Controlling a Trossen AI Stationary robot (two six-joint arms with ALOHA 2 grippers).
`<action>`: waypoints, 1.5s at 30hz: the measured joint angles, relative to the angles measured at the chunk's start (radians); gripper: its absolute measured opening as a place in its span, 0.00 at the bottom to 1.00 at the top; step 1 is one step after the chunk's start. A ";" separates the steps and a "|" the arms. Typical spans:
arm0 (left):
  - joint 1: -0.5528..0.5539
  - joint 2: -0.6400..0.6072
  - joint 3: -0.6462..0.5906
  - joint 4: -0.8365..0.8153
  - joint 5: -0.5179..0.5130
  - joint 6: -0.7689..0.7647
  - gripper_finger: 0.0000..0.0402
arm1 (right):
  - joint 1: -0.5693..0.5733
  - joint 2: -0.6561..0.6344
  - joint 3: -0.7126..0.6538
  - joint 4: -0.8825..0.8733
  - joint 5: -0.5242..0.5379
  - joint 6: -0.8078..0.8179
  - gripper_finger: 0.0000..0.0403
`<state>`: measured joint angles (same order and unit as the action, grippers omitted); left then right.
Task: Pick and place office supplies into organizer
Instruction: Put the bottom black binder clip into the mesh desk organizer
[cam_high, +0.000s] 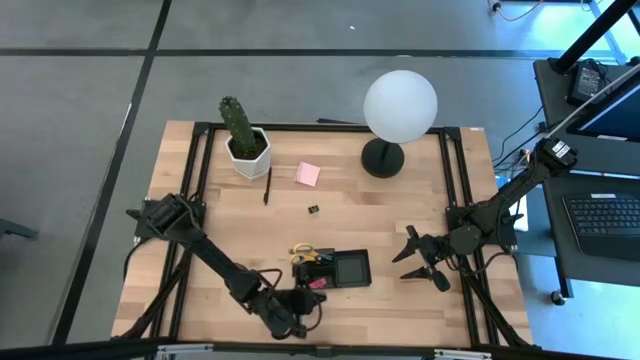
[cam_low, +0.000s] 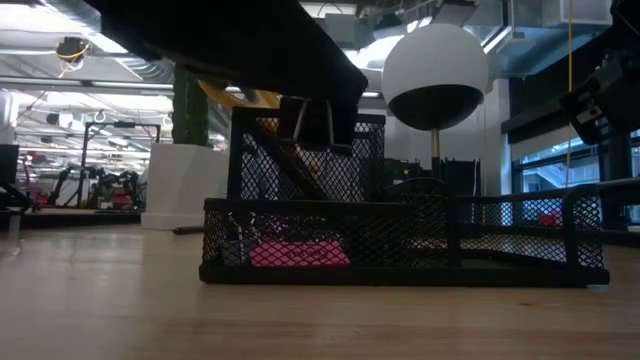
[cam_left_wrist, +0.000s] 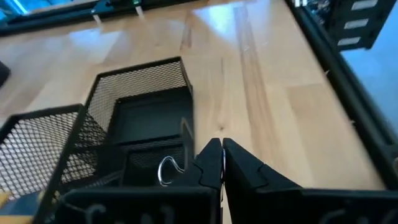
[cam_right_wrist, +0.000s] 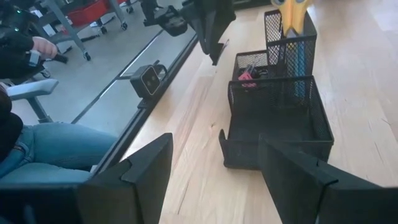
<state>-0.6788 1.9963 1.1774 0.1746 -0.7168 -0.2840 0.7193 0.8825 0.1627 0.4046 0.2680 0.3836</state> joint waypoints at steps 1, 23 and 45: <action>0.000 0.003 0.000 0.000 0.000 0.019 0.01 | 0.000 0.000 0.000 -0.003 0.000 0.000 0.59; -0.006 0.013 0.000 -0.057 -0.063 0.579 0.01 | 0.000 0.000 0.000 -0.014 0.000 0.000 0.59; 0.021 0.013 0.000 -0.154 -0.040 0.584 0.01 | 0.000 0.000 0.000 -0.014 0.000 0.004 0.59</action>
<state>-0.6582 2.0090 1.1774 0.0207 -0.7570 0.2996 0.7193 0.8825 0.1627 0.3908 0.2680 0.3874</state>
